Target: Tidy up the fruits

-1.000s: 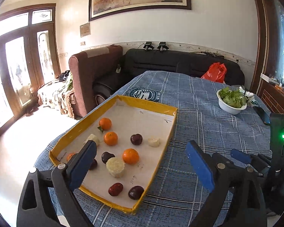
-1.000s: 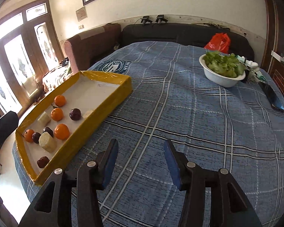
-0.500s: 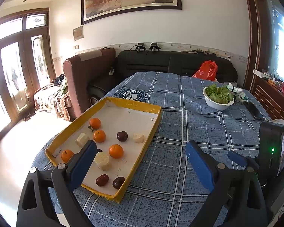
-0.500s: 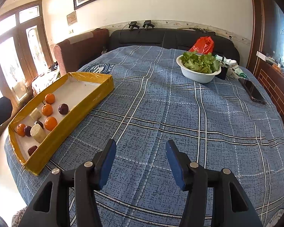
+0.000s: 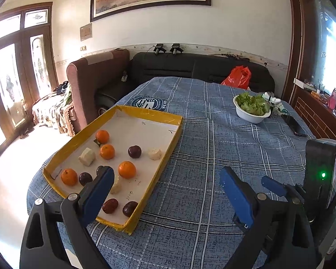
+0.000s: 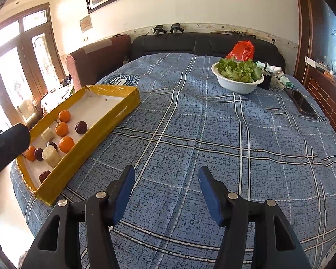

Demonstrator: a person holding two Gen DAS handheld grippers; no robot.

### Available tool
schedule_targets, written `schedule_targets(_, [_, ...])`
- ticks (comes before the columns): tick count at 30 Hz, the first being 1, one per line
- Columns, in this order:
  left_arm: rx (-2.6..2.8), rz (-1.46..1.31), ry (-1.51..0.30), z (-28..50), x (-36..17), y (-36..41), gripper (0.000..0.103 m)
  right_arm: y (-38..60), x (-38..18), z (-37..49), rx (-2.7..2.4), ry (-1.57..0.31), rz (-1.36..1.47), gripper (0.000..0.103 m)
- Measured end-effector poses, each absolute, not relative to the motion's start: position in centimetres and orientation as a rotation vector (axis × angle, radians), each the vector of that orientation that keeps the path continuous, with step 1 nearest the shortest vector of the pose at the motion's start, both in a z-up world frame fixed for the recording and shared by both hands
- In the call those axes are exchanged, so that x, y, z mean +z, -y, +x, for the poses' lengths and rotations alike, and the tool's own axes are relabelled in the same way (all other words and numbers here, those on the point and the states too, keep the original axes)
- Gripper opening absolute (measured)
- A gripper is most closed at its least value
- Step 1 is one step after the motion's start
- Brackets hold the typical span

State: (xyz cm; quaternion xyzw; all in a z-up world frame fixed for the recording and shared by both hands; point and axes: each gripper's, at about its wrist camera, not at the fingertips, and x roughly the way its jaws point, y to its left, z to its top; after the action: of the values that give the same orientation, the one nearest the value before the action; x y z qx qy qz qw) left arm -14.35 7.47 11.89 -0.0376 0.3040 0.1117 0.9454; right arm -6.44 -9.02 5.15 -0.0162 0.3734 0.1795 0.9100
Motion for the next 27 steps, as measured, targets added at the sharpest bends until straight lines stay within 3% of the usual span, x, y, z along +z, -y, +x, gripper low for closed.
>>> schedule_targets(27, [0.323, -0.107, -0.685, -10.9, 8.7, -10.3, 0.095, 8.3, 5.3, -6.2, 0.438, -0.781, -0.037, 0.065])
